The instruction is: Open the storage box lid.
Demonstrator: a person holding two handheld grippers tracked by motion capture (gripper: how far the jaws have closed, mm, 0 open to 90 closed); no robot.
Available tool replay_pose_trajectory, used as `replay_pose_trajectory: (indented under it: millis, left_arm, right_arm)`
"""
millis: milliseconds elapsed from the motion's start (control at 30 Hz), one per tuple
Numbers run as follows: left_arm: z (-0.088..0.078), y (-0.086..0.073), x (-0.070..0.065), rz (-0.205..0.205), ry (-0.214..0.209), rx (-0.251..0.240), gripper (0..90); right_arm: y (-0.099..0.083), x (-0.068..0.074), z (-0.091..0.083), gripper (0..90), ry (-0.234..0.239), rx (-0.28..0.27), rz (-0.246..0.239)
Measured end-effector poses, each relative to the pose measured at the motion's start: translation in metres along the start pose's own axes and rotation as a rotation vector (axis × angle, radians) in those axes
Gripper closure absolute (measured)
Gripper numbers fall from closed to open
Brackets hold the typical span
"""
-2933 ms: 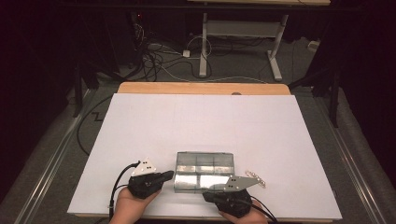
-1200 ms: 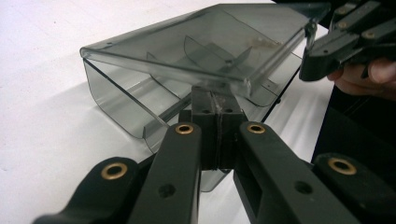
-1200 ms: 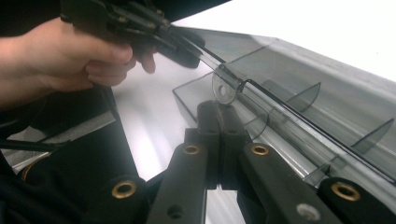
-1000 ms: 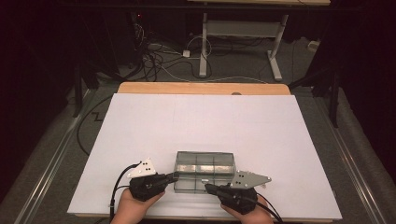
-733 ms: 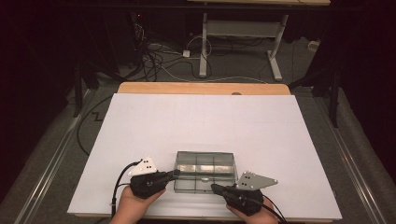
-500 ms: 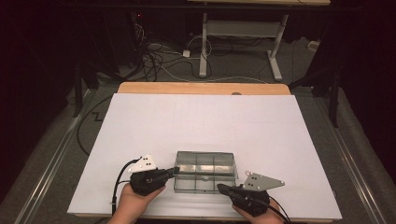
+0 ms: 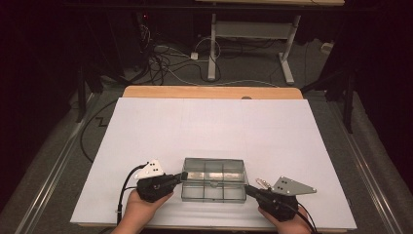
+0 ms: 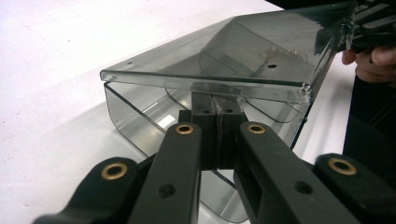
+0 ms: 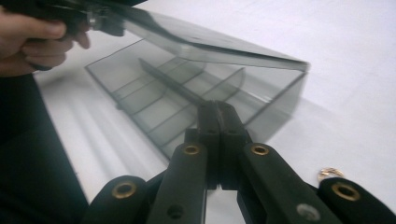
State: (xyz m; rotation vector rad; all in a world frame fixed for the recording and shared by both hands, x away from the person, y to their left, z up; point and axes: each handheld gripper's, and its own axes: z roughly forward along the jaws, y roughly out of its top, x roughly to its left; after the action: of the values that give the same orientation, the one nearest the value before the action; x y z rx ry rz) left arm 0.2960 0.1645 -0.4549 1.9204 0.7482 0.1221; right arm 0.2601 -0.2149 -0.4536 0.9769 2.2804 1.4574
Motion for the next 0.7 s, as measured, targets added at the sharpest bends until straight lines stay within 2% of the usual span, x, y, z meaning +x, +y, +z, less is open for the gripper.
replay_pose_trajectory:
  millis: [100,300,433,700]
  left_arm:
    - [0.0,0.0,0.001,-0.001,-0.006,-0.004,87.0]
    - [0.004,0.0,0.0,0.008,-0.015,0.0,87.0]
    - [0.005,-0.001,0.0,0.012,-0.018,0.004,87.0]
    - [0.006,-0.001,0.0,0.013,-0.009,0.002,87.0]
  right_arm:
    - [-0.001,-0.007,-0.004,90.0,-0.032,-0.007,0.007]
    - [-0.001,-0.013,-0.004,90.0,-0.064,-0.013,0.02]
    - [0.0,-0.017,-0.005,90.0,-0.114,-0.014,0.032]
    - [0.0,-0.025,-0.002,90.0,-0.149,-0.022,0.052]
